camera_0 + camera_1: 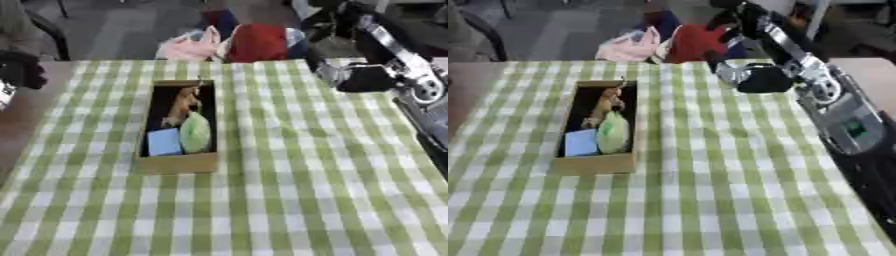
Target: Pick up objects on the table and place them in the box.
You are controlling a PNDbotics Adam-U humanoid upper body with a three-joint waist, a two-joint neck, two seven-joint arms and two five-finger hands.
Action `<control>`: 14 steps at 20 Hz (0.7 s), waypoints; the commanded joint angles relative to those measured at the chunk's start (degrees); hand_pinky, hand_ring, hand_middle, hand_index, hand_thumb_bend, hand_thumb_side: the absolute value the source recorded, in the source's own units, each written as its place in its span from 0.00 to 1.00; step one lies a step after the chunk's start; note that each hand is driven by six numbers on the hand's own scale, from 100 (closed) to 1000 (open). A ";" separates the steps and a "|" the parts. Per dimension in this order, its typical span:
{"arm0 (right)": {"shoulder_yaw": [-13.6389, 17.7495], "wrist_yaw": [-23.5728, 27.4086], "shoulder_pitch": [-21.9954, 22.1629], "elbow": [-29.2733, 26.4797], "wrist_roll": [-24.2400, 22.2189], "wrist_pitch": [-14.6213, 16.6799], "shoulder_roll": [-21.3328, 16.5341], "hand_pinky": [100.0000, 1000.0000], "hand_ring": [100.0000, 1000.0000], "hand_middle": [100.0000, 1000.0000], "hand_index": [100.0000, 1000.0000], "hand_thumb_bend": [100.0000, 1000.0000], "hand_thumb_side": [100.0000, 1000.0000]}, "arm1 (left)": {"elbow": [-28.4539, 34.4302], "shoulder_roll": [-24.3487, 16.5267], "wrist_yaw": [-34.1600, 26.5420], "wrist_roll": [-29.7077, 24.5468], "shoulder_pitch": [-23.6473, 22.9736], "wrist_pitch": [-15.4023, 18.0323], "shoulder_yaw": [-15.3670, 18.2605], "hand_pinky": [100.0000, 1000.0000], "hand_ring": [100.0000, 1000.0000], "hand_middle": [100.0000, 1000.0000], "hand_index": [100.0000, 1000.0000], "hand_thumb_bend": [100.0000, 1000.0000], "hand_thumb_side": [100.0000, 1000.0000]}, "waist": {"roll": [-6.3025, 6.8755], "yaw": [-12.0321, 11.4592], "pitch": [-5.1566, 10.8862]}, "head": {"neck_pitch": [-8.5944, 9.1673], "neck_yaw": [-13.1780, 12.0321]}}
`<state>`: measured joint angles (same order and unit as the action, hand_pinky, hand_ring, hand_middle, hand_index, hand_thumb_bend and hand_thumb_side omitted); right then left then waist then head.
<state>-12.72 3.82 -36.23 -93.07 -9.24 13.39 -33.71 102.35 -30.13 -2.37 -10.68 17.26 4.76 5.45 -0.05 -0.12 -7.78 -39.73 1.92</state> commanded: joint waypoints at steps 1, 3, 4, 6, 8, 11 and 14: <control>3.17 5.53 2.36 -6.02 2.09 -3.04 -2.65 0.67 0.82 0.64 0.95 0.03 0.28 | 0.18 -0.24 -1.22 2.74 -0.09 -0.79 1.27 0.64 0.60 0.57 0.72 0.05 0.67 | 0.20 0.32 0.61 | 0.30 -0.49; 4.39 7.10 5.07 -8.01 2.96 -4.56 -2.12 0.67 0.82 0.64 0.95 0.01 0.30 | -0.02 0.26 -1.98 4.06 -0.56 -1.07 1.61 0.64 0.61 0.57 0.72 0.05 0.68 | 0.25 0.43 0.53 | 0.41 -0.62; 4.96 7.57 6.26 -8.80 3.26 -5.14 -1.78 0.67 0.82 0.63 0.95 0.00 0.32 | -0.10 0.47 -2.38 4.62 -0.76 -1.13 1.75 0.64 0.61 0.57 0.72 0.05 0.68 | 0.30 0.51 0.49 | 0.44 -0.72; 6.33 8.26 8.85 -10.08 4.08 -6.07 -0.96 0.66 0.82 0.63 0.95 0.00 0.33 | -0.35 0.83 -3.31 5.84 -1.30 -1.14 1.97 0.64 0.61 0.57 0.72 0.04 0.69 | 0.46 0.78 0.44 | 0.43 -0.93; 7.56 8.80 10.95 -10.86 5.12 -6.74 -0.32 0.66 0.82 0.63 0.96 0.00 0.35 | -0.60 1.07 -4.11 6.88 -1.84 -0.96 2.18 0.64 0.61 0.57 0.71 0.04 0.69 | 0.54 0.95 0.39 | 0.46 -0.98; 8.72 9.25 13.40 -11.55 6.13 -7.58 0.45 0.66 0.82 0.62 0.96 0.00 0.37 | -0.84 1.44 -4.89 7.52 -2.57 -0.52 2.26 0.64 0.61 0.57 0.71 0.04 0.70 | 0.63 1.39 0.38 | 0.28 -1.02; 9.27 9.07 15.19 -11.74 6.35 -8.18 1.31 0.65 0.82 0.62 0.96 0.00 0.40 | -0.97 1.94 -5.42 7.86 -2.96 -0.24 2.41 0.64 0.61 0.57 0.71 0.04 0.70 | 0.76 1.69 0.41 | 0.08 -0.99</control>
<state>-4.45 12.70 -20.57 -103.46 -3.12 5.55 -31.84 100.94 -27.46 -7.43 -3.20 13.98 4.33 7.01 0.60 1.54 -8.03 -39.73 1.07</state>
